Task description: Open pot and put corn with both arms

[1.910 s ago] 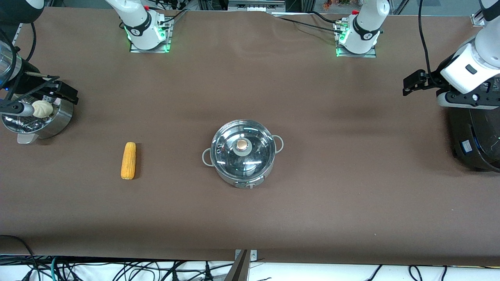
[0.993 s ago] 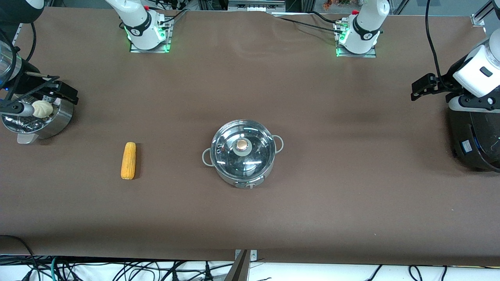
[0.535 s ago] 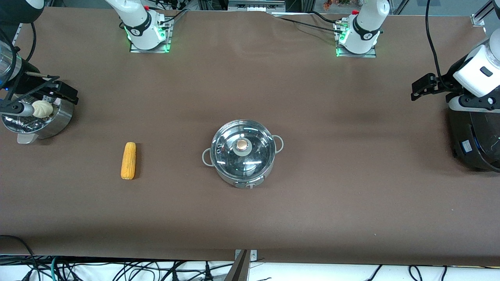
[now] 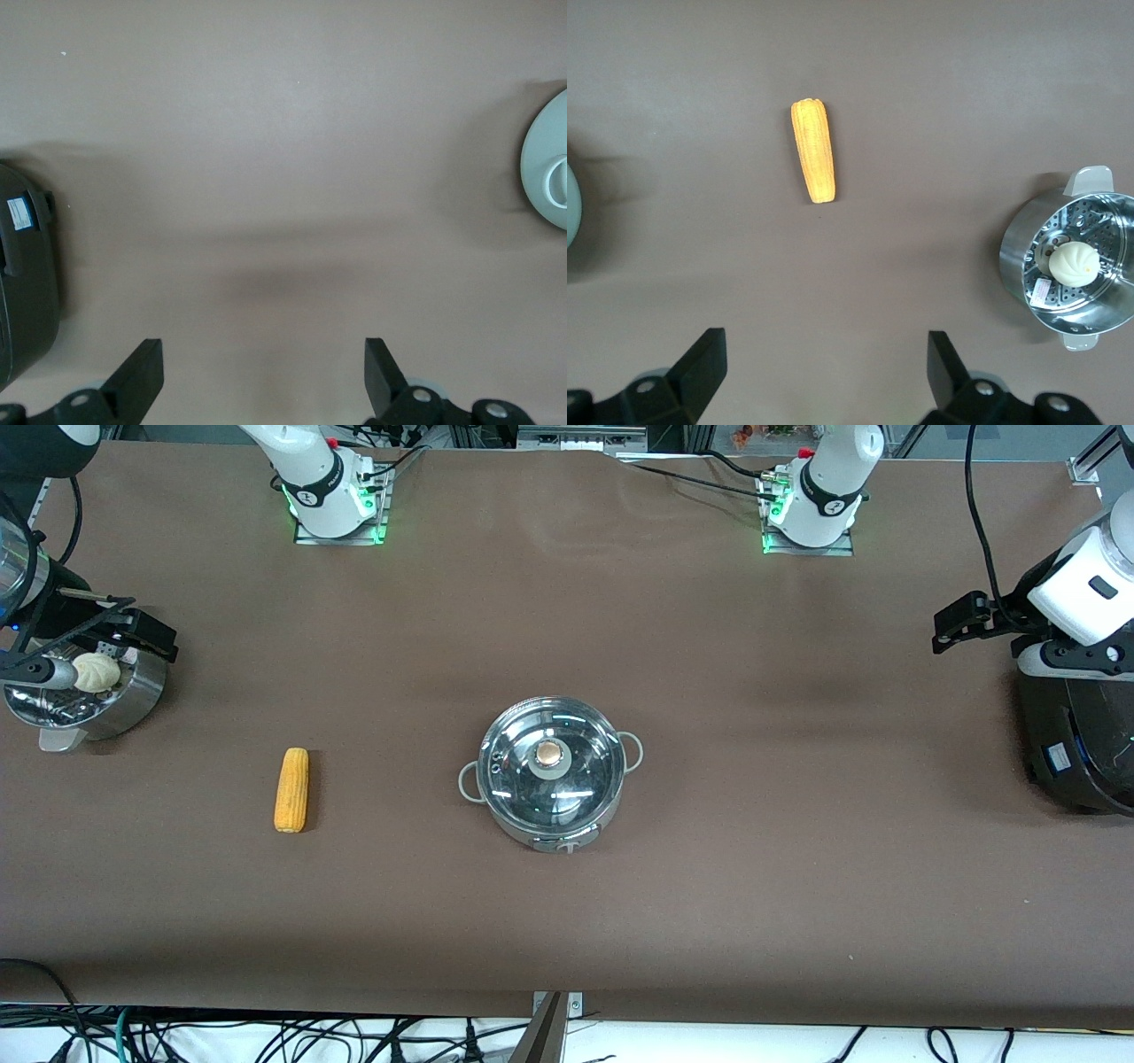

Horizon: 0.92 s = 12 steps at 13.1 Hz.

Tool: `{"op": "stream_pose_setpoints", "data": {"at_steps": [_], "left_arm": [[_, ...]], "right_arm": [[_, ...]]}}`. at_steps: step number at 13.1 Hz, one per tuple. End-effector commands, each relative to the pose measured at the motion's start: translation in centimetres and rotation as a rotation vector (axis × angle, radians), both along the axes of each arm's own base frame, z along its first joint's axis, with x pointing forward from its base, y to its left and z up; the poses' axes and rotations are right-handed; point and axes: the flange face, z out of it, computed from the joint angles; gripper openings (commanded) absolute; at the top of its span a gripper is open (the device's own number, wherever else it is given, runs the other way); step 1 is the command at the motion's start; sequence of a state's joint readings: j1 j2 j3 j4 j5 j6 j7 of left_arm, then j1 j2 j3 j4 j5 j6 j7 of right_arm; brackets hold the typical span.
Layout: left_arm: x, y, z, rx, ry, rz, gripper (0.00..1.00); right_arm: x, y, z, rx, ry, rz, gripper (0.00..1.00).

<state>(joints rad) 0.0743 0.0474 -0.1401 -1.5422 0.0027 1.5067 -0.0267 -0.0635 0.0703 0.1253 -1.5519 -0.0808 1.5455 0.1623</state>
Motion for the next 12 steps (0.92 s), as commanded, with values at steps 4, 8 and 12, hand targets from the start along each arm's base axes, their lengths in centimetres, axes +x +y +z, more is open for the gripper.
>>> {"op": "stream_pose_setpoints", "data": {"at_steps": [4, 8, 12], "left_arm": [[0.18, -0.23, 0.61, 0.018, 0.005, -0.014, 1.00], [0.17, -0.31, 0.54, 0.018, 0.006, -0.016, 1.00], [0.16, -0.49, 0.54, 0.018, 0.006, -0.020, 1.00]], "right_arm": [[0.19, -0.09, 0.58, 0.010, -0.004, 0.002, 1.00], [0.19, -0.18, 0.58, 0.010, -0.004, 0.001, 1.00], [0.20, -0.26, 0.58, 0.010, -0.004, -0.001, 1.00]]}}
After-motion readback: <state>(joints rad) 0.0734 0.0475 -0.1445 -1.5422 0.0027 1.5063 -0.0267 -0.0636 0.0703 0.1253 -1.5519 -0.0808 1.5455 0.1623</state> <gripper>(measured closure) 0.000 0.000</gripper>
